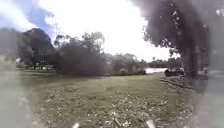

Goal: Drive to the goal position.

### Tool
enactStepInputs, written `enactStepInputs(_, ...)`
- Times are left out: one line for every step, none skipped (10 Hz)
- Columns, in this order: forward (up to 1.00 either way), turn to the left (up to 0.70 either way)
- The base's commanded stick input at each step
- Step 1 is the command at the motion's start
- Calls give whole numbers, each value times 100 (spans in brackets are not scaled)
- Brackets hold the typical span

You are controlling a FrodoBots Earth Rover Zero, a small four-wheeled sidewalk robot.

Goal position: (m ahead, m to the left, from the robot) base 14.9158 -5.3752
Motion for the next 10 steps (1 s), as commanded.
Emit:
enactStepInputs(70, 0)
enactStepInputs(70, 0)
enactStepInputs(70, 0)
enactStepInputs(70, 0)
enactStepInputs(70, -2)
enactStepInputs(70, -3)
enactStepInputs(70, -26)
enactStepInputs(70, -34)
enactStepInputs(70, -34)
enactStepInputs(70, -34)
